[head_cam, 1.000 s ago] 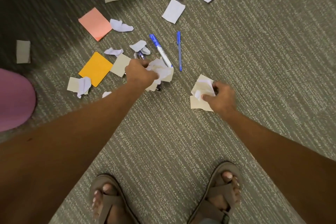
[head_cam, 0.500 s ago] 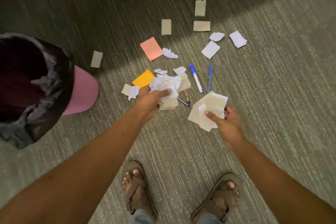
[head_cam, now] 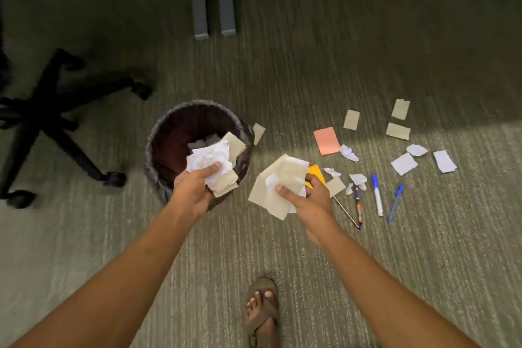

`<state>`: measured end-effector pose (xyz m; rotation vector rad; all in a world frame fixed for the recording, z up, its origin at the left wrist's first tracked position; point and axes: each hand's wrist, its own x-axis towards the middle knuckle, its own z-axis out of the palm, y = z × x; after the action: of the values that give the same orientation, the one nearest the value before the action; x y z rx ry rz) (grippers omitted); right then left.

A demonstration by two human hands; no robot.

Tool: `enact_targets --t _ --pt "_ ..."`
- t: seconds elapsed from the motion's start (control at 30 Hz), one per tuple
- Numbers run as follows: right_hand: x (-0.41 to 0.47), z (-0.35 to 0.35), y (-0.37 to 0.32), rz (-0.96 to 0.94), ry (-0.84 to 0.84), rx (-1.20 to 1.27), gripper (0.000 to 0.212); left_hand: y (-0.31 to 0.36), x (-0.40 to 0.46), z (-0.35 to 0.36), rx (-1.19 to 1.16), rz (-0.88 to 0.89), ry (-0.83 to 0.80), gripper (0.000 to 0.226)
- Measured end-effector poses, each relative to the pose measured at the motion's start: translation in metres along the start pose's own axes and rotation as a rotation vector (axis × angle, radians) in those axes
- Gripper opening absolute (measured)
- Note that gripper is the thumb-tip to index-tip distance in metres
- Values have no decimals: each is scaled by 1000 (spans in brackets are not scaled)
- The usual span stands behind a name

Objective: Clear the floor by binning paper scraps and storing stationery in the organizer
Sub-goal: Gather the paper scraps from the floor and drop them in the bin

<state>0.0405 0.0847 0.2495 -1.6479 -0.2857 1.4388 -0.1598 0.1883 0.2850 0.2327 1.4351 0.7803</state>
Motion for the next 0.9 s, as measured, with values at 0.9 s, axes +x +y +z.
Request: enact_targets --t 0.9 --pt "36 130 -24 124 -125 -100 43 32 52 -49 -152 -121 269 75"
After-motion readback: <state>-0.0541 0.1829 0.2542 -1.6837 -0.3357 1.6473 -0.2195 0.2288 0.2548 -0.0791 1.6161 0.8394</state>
